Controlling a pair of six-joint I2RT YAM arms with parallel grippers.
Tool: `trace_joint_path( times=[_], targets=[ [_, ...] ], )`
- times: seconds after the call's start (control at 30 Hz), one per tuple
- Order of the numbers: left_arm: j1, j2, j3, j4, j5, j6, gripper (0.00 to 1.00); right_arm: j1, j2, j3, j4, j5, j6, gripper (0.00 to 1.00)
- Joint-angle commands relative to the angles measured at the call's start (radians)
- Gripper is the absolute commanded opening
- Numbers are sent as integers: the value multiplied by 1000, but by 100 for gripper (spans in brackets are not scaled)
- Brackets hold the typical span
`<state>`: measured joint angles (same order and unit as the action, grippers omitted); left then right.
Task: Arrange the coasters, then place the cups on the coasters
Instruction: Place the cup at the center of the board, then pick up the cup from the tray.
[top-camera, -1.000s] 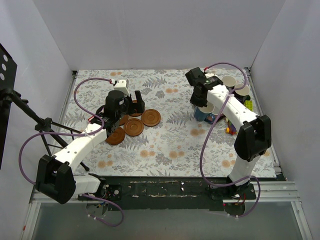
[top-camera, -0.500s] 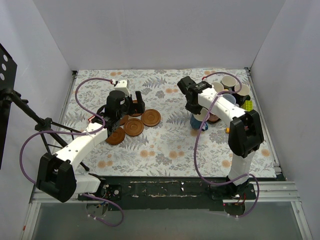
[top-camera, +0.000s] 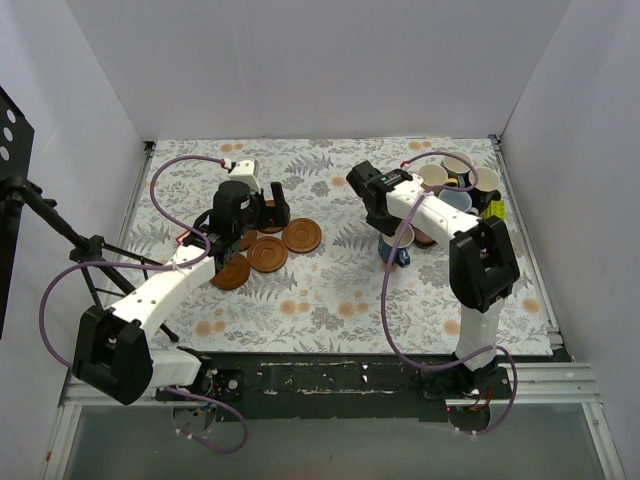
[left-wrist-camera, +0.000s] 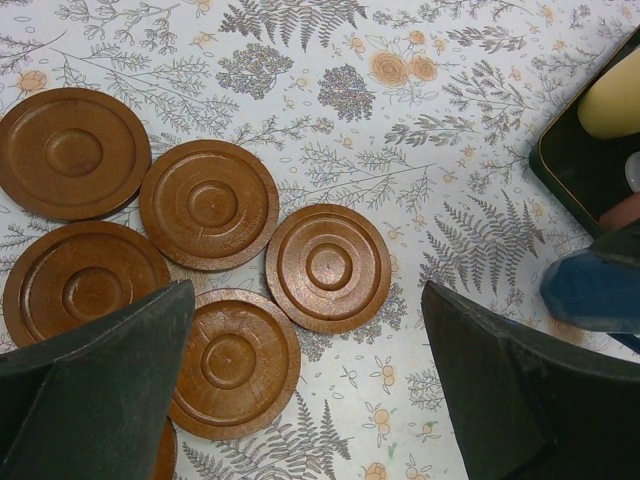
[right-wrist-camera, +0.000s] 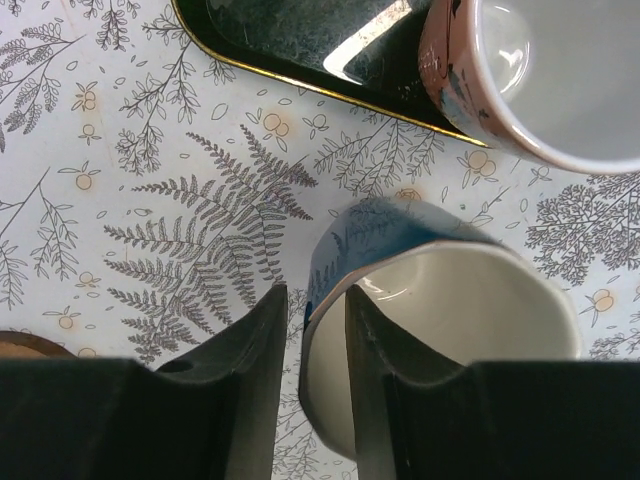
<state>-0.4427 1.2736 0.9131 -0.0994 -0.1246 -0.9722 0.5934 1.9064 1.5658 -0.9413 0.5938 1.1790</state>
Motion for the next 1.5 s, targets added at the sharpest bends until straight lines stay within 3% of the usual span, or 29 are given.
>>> trace_joint_path(
  times=[0.0, 0.1, 0.23, 0.3, 0.33, 0.53, 0.67, 0.77, 0.9, 1.03, 1.3, 1.47],
  targets=[
    [-7, -17, 4, 0, -21, 12, 98, 6, 6, 31, 1, 29, 10, 40],
    [-10, -19, 4, -2, -24, 12, 98, 11, 0, 42, 13, 6, -19, 44],
    [-22, -23, 4, -3, -40, 6, 98, 25, -30, 65, 27, -12, -82, 75],
    [-36, -28, 4, -2, -52, 0, 98, 34, -56, 62, 32, -15, -102, 77],
    [-43, -33, 4, -3, -66, -3, 98, 39, -75, 54, 39, -15, -113, 90],
    [-213, -82, -6, -17, -292, -78, 98, 43, -203, -25, 70, -66, -197, 91],
    [-397, -105, -63, -31, -499, -279, 97, 43, -351, -130, 188, -115, -384, 89],
    [-536, -36, -59, -54, -636, -466, 96, 29, -475, -199, 278, -101, -519, 90],
    [-663, 188, 99, -143, -665, -617, 97, -128, -651, -379, 448, -243, -614, 90],
    [-737, 412, 340, -230, -659, -675, 98, -323, -751, -446, 484, -371, -689, 89],
    [-752, 687, 595, -246, -534, -730, 98, -457, -820, -469, 483, -486, -745, 89],
    [-752, 865, 811, -350, -578, -720, 94, -465, -865, -490, 498, -531, -745, 89]
  ],
)
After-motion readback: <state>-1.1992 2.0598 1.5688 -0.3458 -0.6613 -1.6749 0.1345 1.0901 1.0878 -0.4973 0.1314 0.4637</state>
